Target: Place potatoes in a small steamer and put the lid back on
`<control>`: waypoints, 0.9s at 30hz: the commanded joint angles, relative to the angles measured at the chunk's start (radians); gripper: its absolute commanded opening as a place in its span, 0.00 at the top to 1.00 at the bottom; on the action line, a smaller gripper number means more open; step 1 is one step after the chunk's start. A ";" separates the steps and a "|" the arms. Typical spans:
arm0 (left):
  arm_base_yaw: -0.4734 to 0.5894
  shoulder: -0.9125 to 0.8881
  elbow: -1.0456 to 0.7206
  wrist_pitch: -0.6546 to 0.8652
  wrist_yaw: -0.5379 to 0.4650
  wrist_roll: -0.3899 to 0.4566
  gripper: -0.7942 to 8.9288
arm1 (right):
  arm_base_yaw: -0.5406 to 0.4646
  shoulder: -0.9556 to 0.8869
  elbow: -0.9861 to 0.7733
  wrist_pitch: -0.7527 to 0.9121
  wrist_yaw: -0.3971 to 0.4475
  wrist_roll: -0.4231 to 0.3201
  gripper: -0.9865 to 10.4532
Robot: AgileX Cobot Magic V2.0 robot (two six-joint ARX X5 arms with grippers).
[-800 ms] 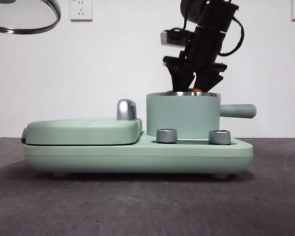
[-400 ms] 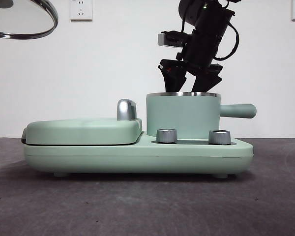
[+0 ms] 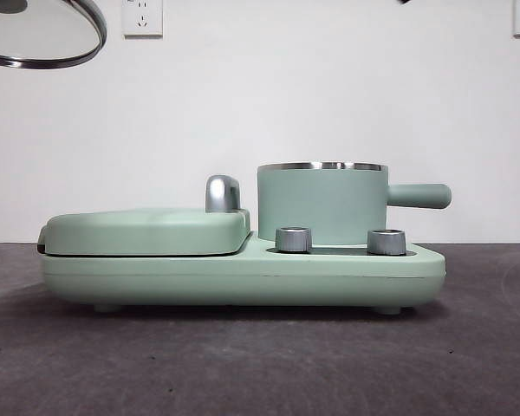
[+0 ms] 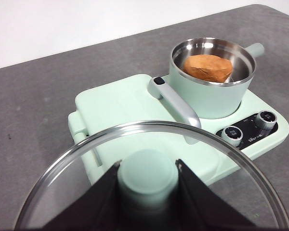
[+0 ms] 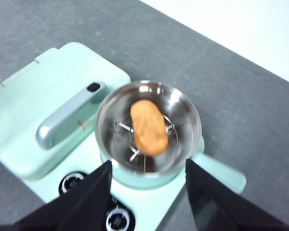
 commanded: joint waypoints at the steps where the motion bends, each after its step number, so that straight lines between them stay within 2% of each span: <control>1: -0.002 0.000 0.014 0.035 0.014 0.007 0.90 | 0.001 -0.142 -0.161 0.048 0.001 0.046 0.71; 5: -0.003 0.001 0.014 0.042 0.037 0.007 0.90 | 0.001 -0.333 -0.367 0.096 -0.001 0.110 0.71; 10: -0.003 0.019 0.014 0.060 0.080 0.007 0.90 | 0.005 -0.538 -0.541 0.099 -0.001 0.175 0.71; 14: -0.004 0.052 0.014 0.105 0.121 0.006 0.90 | 0.005 -0.688 -0.638 0.095 0.002 0.178 0.71; 20: -0.040 0.157 0.015 0.272 0.139 0.006 0.90 | 0.005 -0.874 -0.716 0.031 0.006 0.179 0.71; 27: -0.109 0.356 0.021 0.545 0.139 0.006 0.90 | 0.005 -0.925 -0.721 -0.068 0.008 0.179 0.71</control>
